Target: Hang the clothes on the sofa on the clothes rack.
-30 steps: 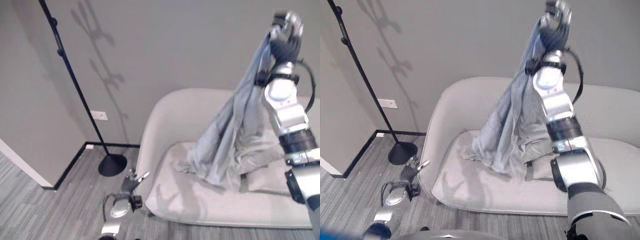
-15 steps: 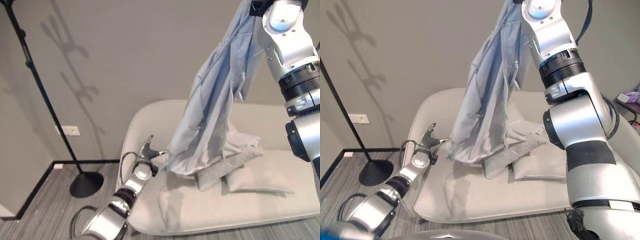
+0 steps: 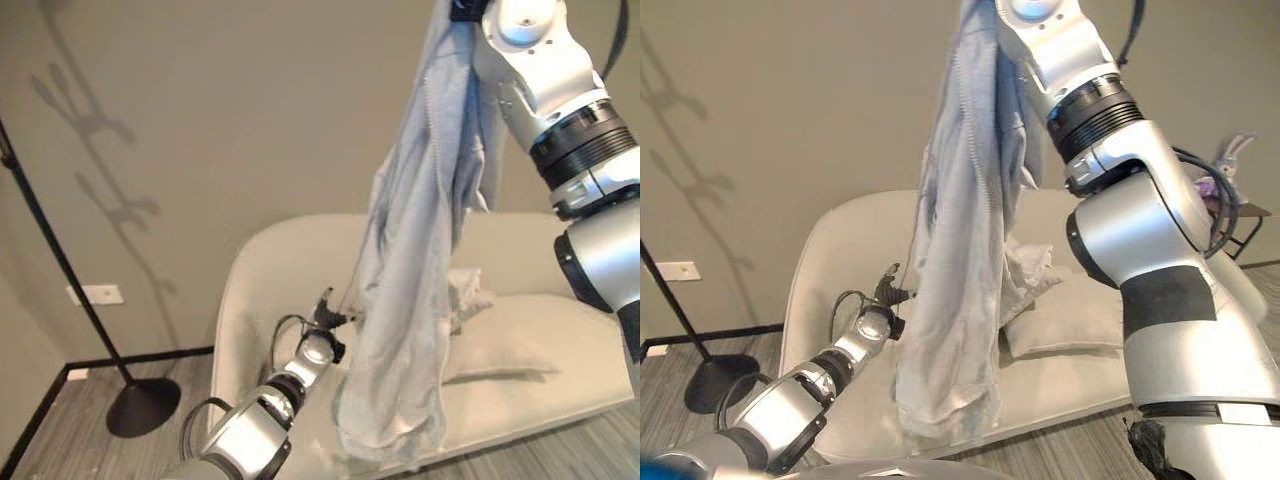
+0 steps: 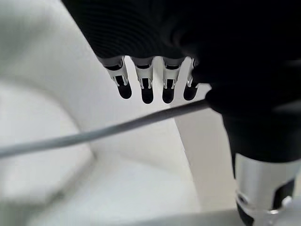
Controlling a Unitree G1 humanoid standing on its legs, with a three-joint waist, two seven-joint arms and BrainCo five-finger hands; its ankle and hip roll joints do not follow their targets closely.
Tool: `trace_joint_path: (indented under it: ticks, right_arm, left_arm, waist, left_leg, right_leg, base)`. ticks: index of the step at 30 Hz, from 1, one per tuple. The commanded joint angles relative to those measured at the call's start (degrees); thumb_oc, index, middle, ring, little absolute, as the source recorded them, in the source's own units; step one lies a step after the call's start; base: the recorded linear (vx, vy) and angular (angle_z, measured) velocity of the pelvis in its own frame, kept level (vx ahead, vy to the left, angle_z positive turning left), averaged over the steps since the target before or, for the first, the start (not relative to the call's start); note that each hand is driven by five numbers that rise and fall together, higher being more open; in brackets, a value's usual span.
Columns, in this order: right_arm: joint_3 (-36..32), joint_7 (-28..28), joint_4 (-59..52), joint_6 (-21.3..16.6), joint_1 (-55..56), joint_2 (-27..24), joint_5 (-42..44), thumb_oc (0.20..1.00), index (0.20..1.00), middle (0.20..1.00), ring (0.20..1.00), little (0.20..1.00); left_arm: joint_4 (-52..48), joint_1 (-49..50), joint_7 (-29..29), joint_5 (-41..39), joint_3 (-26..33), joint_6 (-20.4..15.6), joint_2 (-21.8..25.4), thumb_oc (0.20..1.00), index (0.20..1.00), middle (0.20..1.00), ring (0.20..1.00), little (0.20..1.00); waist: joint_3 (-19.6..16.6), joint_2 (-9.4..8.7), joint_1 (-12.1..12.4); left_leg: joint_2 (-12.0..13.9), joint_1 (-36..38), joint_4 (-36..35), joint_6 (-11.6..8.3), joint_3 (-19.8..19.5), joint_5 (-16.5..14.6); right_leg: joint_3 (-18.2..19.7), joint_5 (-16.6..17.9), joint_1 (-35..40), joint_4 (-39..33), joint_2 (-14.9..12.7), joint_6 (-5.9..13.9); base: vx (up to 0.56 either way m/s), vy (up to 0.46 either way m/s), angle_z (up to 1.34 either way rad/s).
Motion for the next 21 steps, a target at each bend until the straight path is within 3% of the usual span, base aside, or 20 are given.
trace_joint_path:
  ticks: [1, 4, 6, 7, 15, 16, 17, 21]
  right_arm:
    - [1.1, -1.7, 4.8, -1.5, -12.2, 1.3, -0.3, 0.200, 0.200, 0.200, 0.200, 0.200]
    - [0.4, -2.5, 4.1, -1.4, -11.8, 0.8, -2.1, 0.200, 0.200, 0.200, 0.200, 0.200]
    - [0.4, -2.5, 4.1, -1.4, -11.8, 0.8, -2.1, 0.200, 0.200, 0.200, 0.200, 0.200]
    - [0.3, -2.6, 4.4, -0.7, -12.2, -0.3, -3.4, 0.200, 0.200, 0.200, 0.200, 0.200]
    - [-0.6, -2.1, 6.2, 1.6, -11.9, -0.6, -7.0, 0.200, 0.200, 0.200, 0.200, 0.200]
    - [-0.8, -2.0, 6.2, 1.9, -11.8, -0.3, -7.5, 0.200, 0.200, 0.200, 0.200, 0.200]
    - [-1.0, -2.0, 6.1, 1.9, -11.4, 0.2, -8.2, 0.200, 0.200, 0.200, 0.200, 0.200]
    - [-1.8, -1.9, 6.1, 2.0, -10.4, 2.1, -9.3, 0.200, 0.200, 0.200, 0.200, 0.200]
  left_arm:
    - [-2.6, -8.3, -4.1, -12.5, -0.3, -5.3, -5.2, 1.000, 1.000, 1.000, 1.000, 1.000]
    - [-14.4, -1.8, -9.2, -19.5, -6.0, -6.3, -6.5, 1.000, 1.000, 1.000, 1.000, 1.000]
    - [-14.6, -1.7, -9.1, -19.5, -6.2, -6.2, -6.4, 1.000, 1.000, 1.000, 1.000, 1.000]
    - [-21.4, 2.4, -11.9, -23.6, -8.4, -5.9, -4.2, 1.000, 1.000, 1.000, 1.000, 1.000]
    - [-38.1, 9.4, -16.5, -32.5, -10.9, -3.5, 3.7, 1.000, 1.000, 1.000, 1.000, 1.000]
    - [-39.5, 9.6, -16.9, -32.9, -11.2, -3.1, 4.5, 0.868, 0.868, 0.868, 0.868, 0.868]
    - [-40.3, 9.8, -17.4, -32.9, -11.9, -2.3, 5.1, 0.200, 0.200, 0.200, 0.200, 0.200]
    - [-43.6, 10.5, -19.0, -33.1, -12.5, -1.0, 7.7, 0.200, 0.200, 0.200, 0.200, 0.200]
  waist:
    - [0.7, -0.64, 1.8]
    - [1.6, 0.14, 1.9]
    - [1.5, 0.05, 2.0]
    - [2.1, 0.22, 2.6]
    - [3.4, 0.67, 5.2]
    - [3.5, 0.70, 5.5]
    - [3.7, 0.81, 5.8]
    - [3.9, 0.84, 6.3]
  left_leg:
    - [4.6, -1.9, 0.2, -5.23, -1.0, 6.6]
    - [4.6, -1.3, 0.4, -4.99, -0.7, 6.0]
    - [4.6, -1.2, 0.4, -4.99, -0.6, 6.0]
    - [4.7, -0.9, 0.6, -4.71, -0.7, 5.7]
    - [4.5, -0.7, 2.2, -3.64, -2.1, 3.7]
    - [4.4, -0.9, 2.6, -3.50, -2.4, 3.3]
    - [4.3, -1.2, 3.1, -3.34, -2.7, 2.9]
    - [4.1, -2.0, 5.0, -2.89, -3.5, 1.6]
  right_leg:
    - [-2.2, -0.1, 2.0, 0.6, 0.7, -2.22]
    - [-1.6, -0.3, 1.9, 0.7, 0.7, -2.23]
    - [-1.6, -0.3, 1.9, 0.7, 0.7, -2.23]
    - [-1.5, -0.4, 2.2, 0.8, 0.7, -2.33]
    - [-2.2, -1.3, 4.1, 0.9, 0.5, -2.58]
    - [-2.3, -1.5, 4.3, 1.0, 0.4, -2.65]
    - [-2.5, -1.6, 4.5, 1.2, 0.3, -2.70]
    - [-2.9, -2.1, 4.9, 1.7, 0.0, -2.81]
  base:
    - [-0.05, -0.004, -0.15]
    - [-0.02, 0.002, -0.18]
    - [-0.01, -0.001, -0.08]
    - [-0.01, -0.002, -0.12]
    - [0.00, 0.004, 0.02]
    - [0.00, 0.006, 0.13]
    - [0.00, 0.001, 0.18]
    - [0.00, -0.002, 0.14]
